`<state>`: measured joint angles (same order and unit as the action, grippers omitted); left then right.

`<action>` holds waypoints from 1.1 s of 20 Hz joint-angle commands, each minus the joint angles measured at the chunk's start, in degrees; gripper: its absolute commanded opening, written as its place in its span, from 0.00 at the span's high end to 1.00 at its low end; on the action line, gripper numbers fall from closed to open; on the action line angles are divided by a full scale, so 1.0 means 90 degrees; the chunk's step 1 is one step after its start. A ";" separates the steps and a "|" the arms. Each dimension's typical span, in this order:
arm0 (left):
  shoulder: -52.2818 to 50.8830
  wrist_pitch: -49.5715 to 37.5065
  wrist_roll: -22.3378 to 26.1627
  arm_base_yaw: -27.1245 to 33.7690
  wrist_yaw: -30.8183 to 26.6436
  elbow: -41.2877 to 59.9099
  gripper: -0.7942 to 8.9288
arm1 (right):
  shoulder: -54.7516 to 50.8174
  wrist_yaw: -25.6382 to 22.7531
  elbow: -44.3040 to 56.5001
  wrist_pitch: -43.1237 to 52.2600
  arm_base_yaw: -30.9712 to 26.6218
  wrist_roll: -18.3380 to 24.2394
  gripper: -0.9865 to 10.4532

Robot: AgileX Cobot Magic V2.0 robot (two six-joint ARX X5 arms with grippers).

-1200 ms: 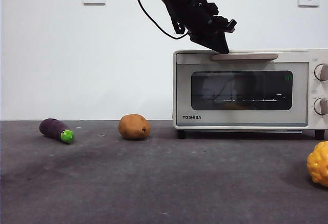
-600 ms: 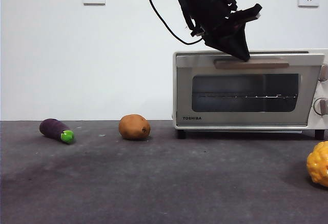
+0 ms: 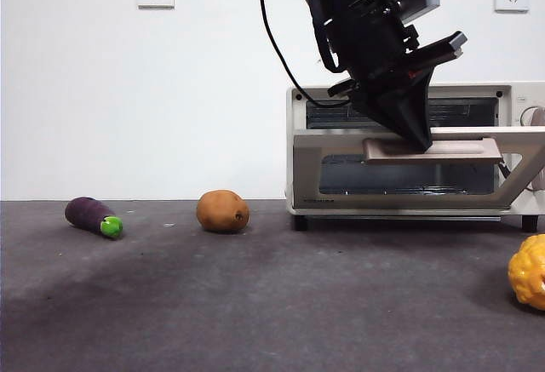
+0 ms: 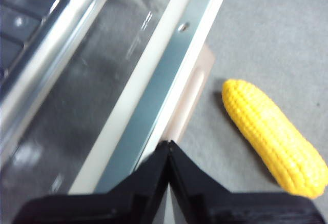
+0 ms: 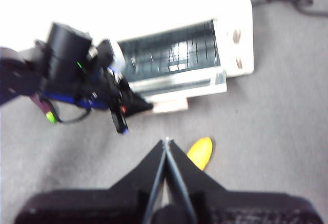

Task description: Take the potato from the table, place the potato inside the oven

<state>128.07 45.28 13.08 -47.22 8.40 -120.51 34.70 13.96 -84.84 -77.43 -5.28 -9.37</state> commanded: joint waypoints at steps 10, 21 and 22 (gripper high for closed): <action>0.0248 0.0979 -0.0384 -0.0058 -0.0143 0.0107 0.93 | -0.0015 0.0024 -0.0231 -0.0136 0.0007 -0.0124 0.91; 0.0194 0.1729 -0.0418 -0.0092 0.0721 0.0107 0.93 | -0.0015 0.0017 -0.0231 -0.0138 0.0007 -0.0121 0.91; 0.0153 0.1795 -0.0418 -0.0092 0.0748 0.0104 0.93 | -0.0015 0.0019 -0.0231 -0.0138 0.0007 -0.0121 0.91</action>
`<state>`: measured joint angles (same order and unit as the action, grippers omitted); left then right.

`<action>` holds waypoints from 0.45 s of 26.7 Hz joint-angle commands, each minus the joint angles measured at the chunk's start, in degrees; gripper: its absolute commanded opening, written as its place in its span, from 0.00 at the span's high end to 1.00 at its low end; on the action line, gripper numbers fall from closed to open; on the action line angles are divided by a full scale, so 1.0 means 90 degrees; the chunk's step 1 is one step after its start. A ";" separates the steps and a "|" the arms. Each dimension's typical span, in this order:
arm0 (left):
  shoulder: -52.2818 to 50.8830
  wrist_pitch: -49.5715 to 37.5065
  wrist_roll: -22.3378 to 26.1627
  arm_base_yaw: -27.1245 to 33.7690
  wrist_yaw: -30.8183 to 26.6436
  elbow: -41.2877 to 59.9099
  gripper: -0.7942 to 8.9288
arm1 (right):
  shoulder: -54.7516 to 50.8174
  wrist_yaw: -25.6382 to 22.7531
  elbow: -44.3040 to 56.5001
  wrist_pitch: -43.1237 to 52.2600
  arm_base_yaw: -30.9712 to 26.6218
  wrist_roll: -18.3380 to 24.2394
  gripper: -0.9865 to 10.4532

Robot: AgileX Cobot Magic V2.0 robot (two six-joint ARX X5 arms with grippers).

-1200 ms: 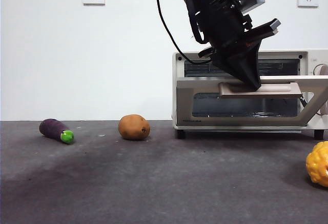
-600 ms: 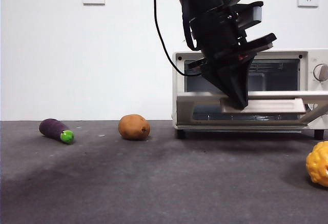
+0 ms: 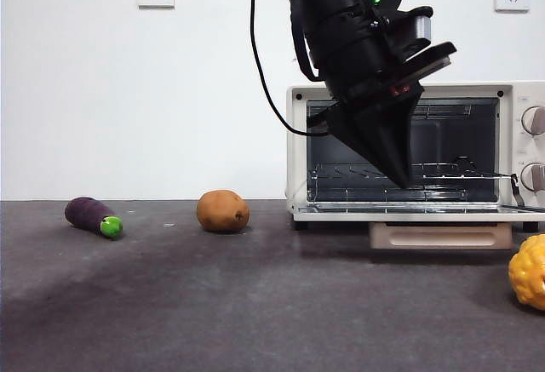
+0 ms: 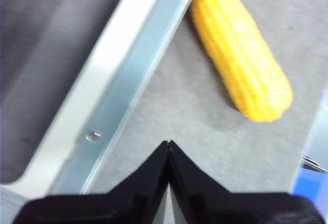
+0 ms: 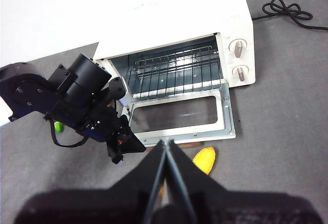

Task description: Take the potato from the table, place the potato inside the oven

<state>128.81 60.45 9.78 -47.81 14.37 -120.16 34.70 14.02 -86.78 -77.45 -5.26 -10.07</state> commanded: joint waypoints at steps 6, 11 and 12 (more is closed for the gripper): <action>-0.0464 0.0449 -0.0049 -0.0075 0.0112 0.0066 0.93 | 0.0005 0.0012 -0.0015 -0.0134 0.0005 -0.0044 0.91; -0.1287 0.0704 -0.0022 -0.0100 0.0070 0.0066 0.93 | 0.0189 0.0015 -0.0012 -0.0134 0.0005 -0.0046 0.91; -0.1562 0.0743 0.0017 -0.0097 0.0066 0.0066 0.93 | 0.0272 0.0015 -0.0012 -0.0134 0.0005 -0.0049 0.91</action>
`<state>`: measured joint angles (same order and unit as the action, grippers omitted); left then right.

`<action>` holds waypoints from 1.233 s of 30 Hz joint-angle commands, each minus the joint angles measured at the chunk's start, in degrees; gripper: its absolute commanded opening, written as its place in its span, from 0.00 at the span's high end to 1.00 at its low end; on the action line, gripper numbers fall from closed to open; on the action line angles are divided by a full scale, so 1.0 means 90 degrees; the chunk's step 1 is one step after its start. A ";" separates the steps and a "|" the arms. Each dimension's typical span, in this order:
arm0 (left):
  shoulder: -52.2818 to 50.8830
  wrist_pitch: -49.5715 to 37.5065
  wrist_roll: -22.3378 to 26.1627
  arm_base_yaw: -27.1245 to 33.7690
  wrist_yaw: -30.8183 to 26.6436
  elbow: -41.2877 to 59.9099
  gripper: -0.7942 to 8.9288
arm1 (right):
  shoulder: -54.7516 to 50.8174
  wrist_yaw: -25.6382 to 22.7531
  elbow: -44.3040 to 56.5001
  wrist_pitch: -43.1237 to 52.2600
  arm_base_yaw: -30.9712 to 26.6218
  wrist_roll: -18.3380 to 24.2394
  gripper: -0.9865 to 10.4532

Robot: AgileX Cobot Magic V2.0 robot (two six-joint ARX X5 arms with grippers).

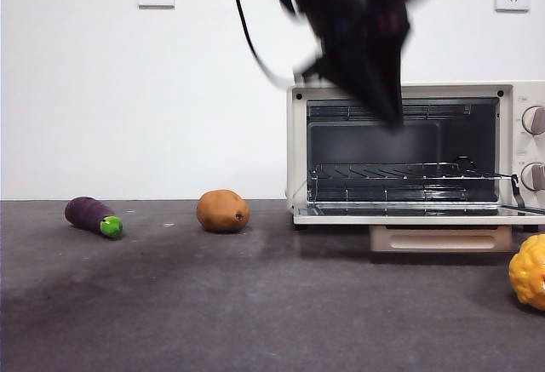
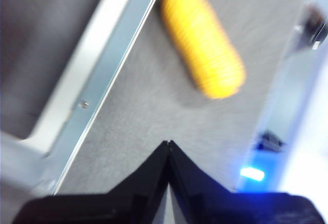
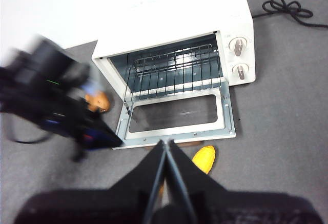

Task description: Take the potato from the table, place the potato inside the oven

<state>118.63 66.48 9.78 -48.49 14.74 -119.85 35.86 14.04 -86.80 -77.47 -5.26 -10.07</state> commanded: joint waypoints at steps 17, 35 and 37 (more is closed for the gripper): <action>-0.4014 0.0920 -0.0092 -0.0005 -0.1229 0.0032 0.93 | 0.1877 0.3721 -0.0012 0.1875 0.0012 -0.0889 0.91; -0.6003 0.1008 -0.0590 -0.0010 -0.1613 0.0304 0.93 | 0.3104 0.2266 -0.0058 0.3857 0.3072 -0.1882 0.91; -0.6292 0.1008 -0.0597 -0.0010 -0.1659 0.0634 0.93 | 0.3485 0.1940 -0.0163 0.3857 0.3551 -0.1868 0.91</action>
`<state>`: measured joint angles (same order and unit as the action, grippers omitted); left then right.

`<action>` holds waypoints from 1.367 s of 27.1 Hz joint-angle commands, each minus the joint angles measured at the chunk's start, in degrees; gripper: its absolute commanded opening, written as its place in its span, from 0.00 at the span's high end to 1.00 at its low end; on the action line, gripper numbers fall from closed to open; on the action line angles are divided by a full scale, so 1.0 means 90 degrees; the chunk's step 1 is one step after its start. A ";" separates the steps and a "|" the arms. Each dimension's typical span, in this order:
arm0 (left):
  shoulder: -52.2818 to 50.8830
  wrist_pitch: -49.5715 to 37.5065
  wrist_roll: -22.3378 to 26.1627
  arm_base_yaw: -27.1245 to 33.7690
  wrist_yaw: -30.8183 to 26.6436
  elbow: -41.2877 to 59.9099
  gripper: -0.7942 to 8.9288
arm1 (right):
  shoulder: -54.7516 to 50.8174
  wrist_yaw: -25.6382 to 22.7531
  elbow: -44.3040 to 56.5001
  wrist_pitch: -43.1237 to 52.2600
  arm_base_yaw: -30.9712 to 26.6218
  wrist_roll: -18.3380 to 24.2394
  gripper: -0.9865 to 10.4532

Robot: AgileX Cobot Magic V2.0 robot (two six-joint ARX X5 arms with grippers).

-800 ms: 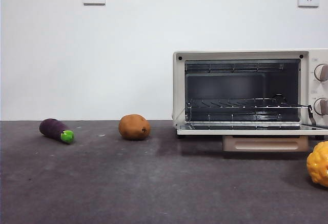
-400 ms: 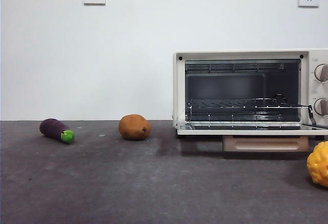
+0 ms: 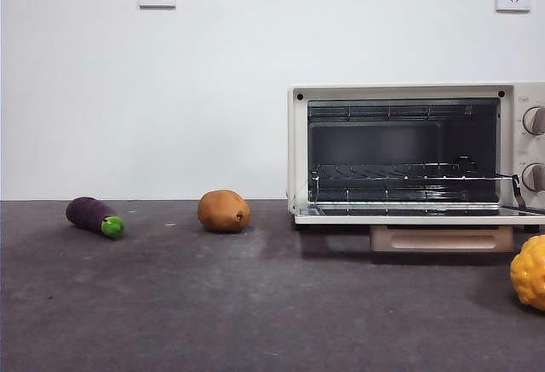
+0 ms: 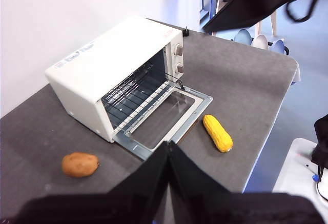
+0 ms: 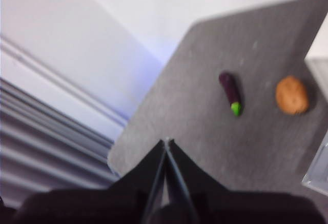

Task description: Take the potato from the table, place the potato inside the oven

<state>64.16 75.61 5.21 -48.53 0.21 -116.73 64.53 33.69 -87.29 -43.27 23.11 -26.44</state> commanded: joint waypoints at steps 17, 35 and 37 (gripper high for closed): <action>-0.3305 -0.0007 -0.0614 -0.0005 -0.0733 0.3910 0.92 | 0.4830 -0.2212 -0.4488 -0.1797 0.2069 0.1093 0.91; -0.4636 -0.0007 -0.1265 -0.0005 -0.0724 0.7036 0.92 | 0.8148 -0.5112 -0.6581 -0.0707 0.2268 0.3075 0.82; -0.4636 -0.0007 -0.1185 -0.0005 -0.0923 0.7045 0.92 | 0.8359 -0.5122 -0.6581 -0.0571 0.2261 0.3189 0.82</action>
<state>22.74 75.81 -5.93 -48.53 -7.94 -53.80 138.76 -12.19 -146.47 -48.90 43.38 0.67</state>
